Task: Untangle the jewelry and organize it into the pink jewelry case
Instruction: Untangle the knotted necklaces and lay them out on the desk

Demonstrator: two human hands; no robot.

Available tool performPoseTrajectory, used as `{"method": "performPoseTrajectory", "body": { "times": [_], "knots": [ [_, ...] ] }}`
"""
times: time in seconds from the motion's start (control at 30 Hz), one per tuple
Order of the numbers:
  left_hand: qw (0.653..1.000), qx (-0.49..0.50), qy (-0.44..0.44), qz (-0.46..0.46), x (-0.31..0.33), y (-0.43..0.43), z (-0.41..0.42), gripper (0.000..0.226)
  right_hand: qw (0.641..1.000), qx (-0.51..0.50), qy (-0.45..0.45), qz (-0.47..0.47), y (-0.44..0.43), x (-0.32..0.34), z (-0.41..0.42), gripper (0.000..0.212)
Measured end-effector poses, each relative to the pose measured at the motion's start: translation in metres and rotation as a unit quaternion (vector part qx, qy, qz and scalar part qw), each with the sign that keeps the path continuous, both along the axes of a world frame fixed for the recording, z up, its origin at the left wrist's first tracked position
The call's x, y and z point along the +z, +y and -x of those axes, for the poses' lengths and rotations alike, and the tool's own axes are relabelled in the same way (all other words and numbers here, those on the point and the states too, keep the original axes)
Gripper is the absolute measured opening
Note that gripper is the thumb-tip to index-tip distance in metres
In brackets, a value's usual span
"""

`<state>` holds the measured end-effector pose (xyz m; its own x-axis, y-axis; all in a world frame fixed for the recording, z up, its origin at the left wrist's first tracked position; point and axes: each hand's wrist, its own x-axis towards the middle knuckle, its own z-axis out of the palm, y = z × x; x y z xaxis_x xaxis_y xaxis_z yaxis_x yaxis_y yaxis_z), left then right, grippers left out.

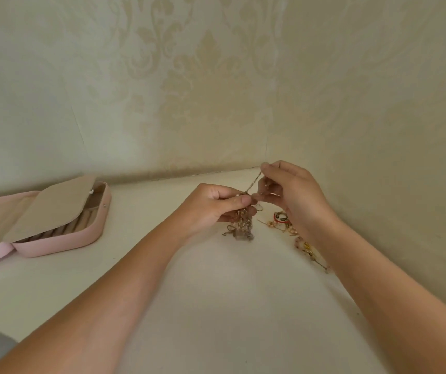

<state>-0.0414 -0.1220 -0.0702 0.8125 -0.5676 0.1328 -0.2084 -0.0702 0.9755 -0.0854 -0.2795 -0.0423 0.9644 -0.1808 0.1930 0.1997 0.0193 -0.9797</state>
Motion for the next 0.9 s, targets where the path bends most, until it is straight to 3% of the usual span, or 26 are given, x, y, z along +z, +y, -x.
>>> {"method": "performPoseTrajectory", "body": {
  "times": [0.13,0.23,0.33,0.47,0.63,0.73,0.83,0.9],
  "knots": [
    [0.997,0.035,0.019,0.064,-0.003,-0.006,-0.002,0.025,0.997,-0.008,0.013,-0.071,-0.006,0.003,0.001,0.04],
    [0.987,0.042,0.064,0.139,0.0,-0.008,0.0,0.023,0.996,-0.026,0.041,-0.079,-0.01,0.007,0.004,0.034],
    [0.963,0.017,0.153,0.223,0.005,-0.009,0.0,0.018,0.994,-0.02,0.062,-0.093,-0.011,0.005,0.002,0.039],
    [0.924,0.034,0.228,0.305,0.009,-0.006,-0.004,0.027,0.968,0.072,0.115,-0.213,-0.01,0.002,0.0,0.059],
    [0.941,0.051,0.201,0.267,0.005,-0.003,-0.01,0.027,0.96,0.094,0.125,-0.231,-0.008,0.006,0.002,0.063],
    [0.971,0.056,0.152,0.175,0.001,-0.003,-0.01,0.024,0.974,0.101,0.136,-0.153,-0.008,0.01,0.005,0.061],
    [0.986,-0.026,0.141,0.088,-0.002,-0.003,-0.005,0.018,0.979,0.151,0.12,-0.065,-0.007,0.013,0.009,0.061],
    [0.98,-0.117,0.146,0.06,-0.004,0.0,-0.004,0.027,0.981,0.163,0.102,-0.025,-0.003,0.015,0.011,0.058]
  ]
}}
